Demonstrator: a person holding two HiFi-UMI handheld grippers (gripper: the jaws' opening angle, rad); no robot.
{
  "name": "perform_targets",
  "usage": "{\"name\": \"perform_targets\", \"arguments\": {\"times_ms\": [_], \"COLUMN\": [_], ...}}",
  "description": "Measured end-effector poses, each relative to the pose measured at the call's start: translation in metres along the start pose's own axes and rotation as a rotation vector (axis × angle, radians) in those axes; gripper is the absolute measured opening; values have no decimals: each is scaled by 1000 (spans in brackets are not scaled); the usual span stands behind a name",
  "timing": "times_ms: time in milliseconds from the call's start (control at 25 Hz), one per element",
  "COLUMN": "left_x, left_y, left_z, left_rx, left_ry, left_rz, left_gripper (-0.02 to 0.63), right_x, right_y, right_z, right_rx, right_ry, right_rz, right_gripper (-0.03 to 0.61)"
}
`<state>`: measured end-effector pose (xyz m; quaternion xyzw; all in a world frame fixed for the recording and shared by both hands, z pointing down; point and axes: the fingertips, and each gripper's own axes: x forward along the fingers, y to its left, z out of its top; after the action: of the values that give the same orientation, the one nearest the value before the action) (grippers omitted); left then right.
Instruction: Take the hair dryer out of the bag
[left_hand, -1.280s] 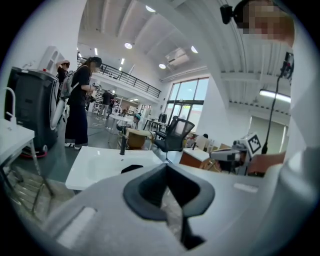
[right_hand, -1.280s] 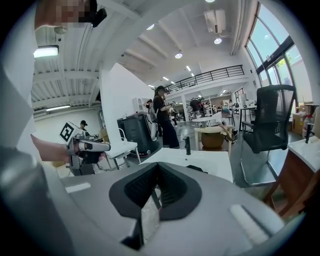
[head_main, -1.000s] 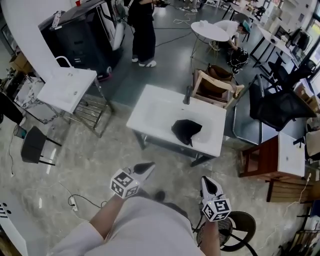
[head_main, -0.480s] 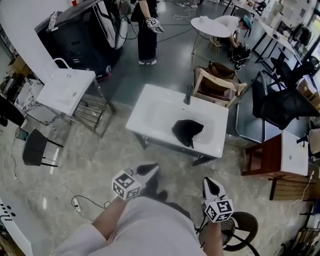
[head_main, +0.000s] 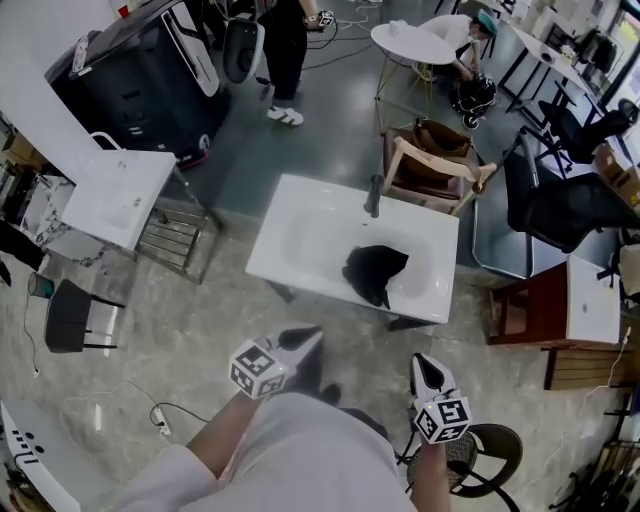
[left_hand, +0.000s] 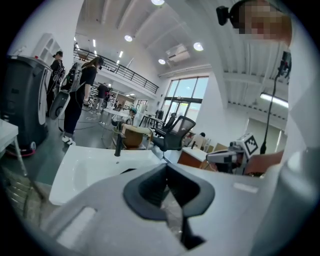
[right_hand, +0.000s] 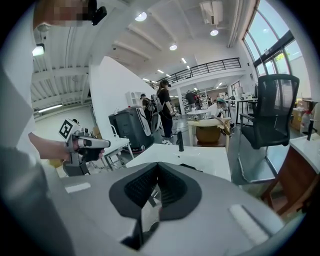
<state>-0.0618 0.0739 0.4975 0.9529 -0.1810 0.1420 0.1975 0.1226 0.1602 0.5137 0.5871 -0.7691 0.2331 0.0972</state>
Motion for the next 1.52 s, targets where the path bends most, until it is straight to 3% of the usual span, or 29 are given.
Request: {"name": "perform_targets", "arguments": {"times_ms": [760,1200,1520], "left_x": [60,78,90], "left_y": [140,172,180], "left_z": [53,58,58], "left_rx": [39,33,23], "left_ry": [78,94,96], "left_rz": [-139,-187,-157], "left_gripper": [2,2,3], "right_x": [133,162,179], "right_y": [-26,-25,-40], "right_z": [71,74,73], "right_rx": [13,17,1], "right_ry": [13,31,60], "right_rz": [-110,-137,-98], "right_gripper": [5,5,5]}}
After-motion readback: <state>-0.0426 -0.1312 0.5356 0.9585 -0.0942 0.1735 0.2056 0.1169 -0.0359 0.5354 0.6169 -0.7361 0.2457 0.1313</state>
